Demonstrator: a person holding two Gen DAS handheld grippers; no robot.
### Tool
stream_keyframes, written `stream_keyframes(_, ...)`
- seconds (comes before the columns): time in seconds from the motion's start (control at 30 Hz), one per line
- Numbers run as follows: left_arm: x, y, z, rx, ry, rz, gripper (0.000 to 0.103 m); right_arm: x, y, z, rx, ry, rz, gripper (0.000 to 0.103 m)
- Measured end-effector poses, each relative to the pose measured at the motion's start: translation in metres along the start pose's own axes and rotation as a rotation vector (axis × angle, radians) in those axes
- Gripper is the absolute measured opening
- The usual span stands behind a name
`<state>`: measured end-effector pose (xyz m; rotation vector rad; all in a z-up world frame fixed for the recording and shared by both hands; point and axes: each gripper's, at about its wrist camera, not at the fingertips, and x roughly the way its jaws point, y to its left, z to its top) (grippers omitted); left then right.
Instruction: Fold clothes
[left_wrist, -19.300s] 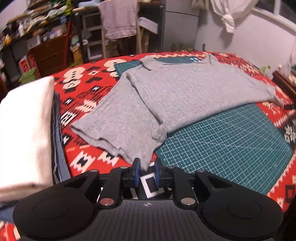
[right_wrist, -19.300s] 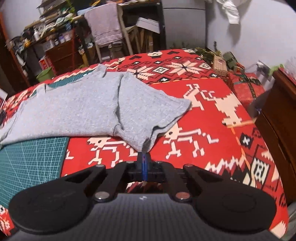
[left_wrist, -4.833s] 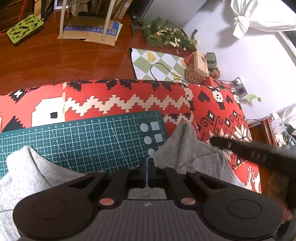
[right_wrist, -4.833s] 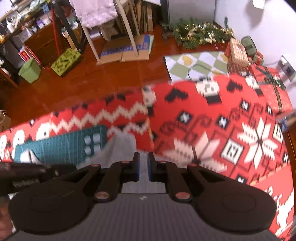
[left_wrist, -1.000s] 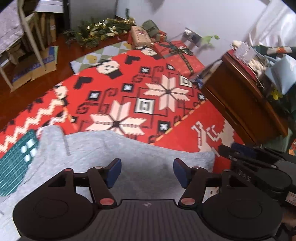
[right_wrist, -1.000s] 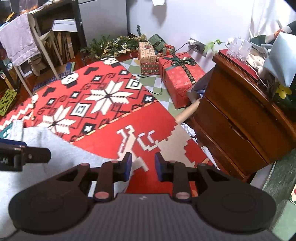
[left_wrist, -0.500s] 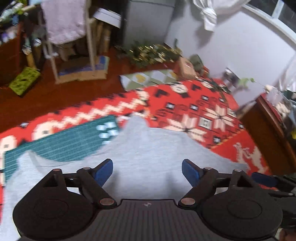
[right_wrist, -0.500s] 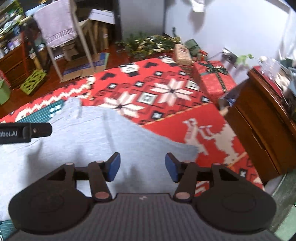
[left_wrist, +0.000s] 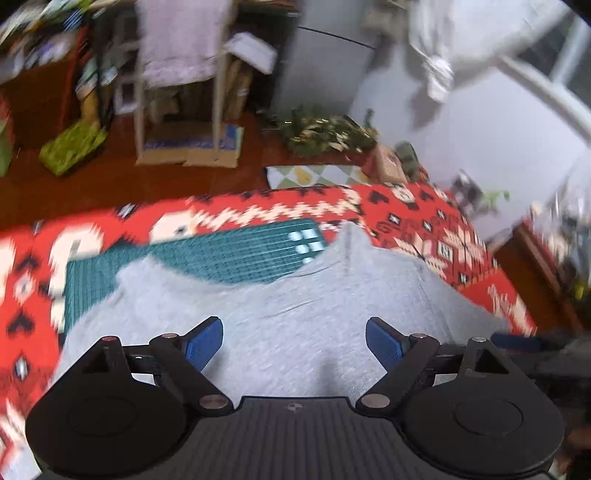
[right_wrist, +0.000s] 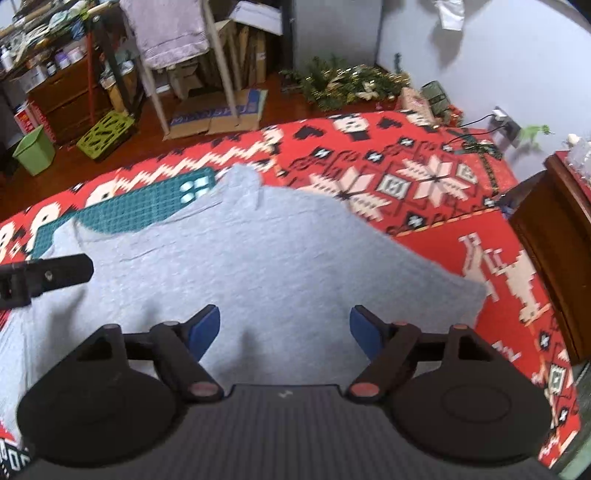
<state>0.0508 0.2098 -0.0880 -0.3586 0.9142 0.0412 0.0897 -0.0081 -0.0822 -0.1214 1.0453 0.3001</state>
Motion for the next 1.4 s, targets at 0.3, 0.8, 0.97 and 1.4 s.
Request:
stream_keyframes(0.3, -0.018, 0.041, -0.034, -0.132, 0.064, 0.088, 0.074, 0.002, 0.042, -0.008, -0.088, 0.016, 0.054, 0.082)
stream_keyframes(0.8, -0.078, 0.114, -0.087, -0.242, 0.030, 0.298, 0.043, 0.000, 0.164, -0.015, -0.391, 0.064, 0.295, 0.058)
stream_keyframes(0.97, -0.097, 0.142, -0.105, -0.326, 0.016, 0.411, 0.030, 0.002, 0.214, -0.024, -0.509, 0.089, 0.380, 0.034)
stream_keyframes(1.4, -0.084, 0.166, -0.114, -0.352, -0.023, 0.466, 0.029, 0.024, 0.301, -0.031, -0.726, 0.108, 0.512, 0.013)
